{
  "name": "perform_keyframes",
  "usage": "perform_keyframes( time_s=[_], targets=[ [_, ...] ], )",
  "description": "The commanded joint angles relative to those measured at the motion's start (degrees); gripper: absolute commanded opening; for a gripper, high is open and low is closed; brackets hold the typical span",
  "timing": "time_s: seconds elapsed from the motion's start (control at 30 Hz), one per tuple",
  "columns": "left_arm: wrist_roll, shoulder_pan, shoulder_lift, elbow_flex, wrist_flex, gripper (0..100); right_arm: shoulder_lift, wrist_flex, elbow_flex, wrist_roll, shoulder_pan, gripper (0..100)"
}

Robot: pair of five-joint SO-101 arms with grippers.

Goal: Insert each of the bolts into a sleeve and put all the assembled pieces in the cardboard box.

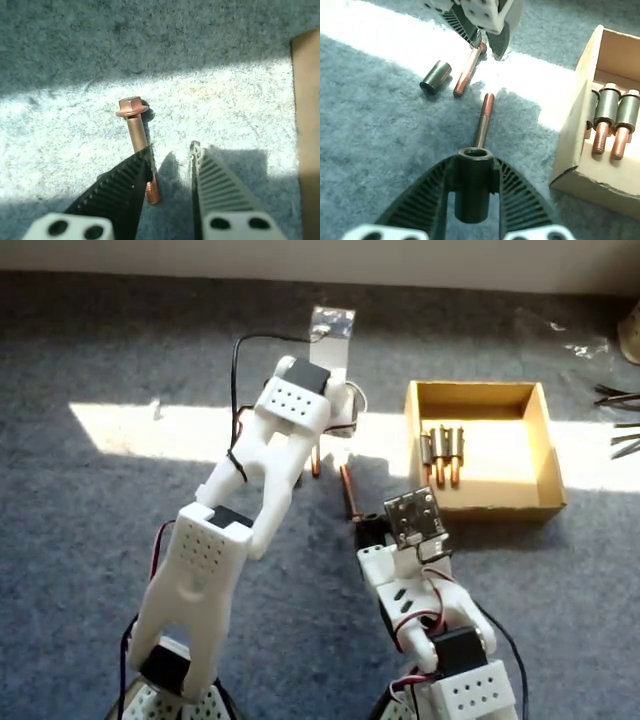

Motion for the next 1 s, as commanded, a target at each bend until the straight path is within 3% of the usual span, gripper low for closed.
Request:
perform_keyframes(
  time_s=[0.0,0.3,0.47,0.7,0.83,0.97],
  targets=[
    [0.18,-0.04,-1.27,-2.59,2.46,13,-0.92,0.48,-0.57,-0.35,0.66,0.5],
    [0.26,-0.31,-1.89,-10.07,11.43,12,-0.92,0.40,-0.57,-0.35,0.66,0.5],
    [0.35,-4.62,-1.89,-10.77,12.31,12,-0.92,0.40,-0.57,-0.35,0.66,0.5],
    [0.35,-5.76,-0.31,-11.03,10.99,3,-0.92,0.40,-0.48,1.41,0.57,0.5],
    [-0.18,-5.05,1.45,-11.03,10.46,4,-0.92,0.40,-0.40,1.49,0.48,0.5],
    [0.18,-3.38,2.33,-11.03,10.90,12,-0.92,0.22,0.22,1.58,0.40,0.5]
  ],
)
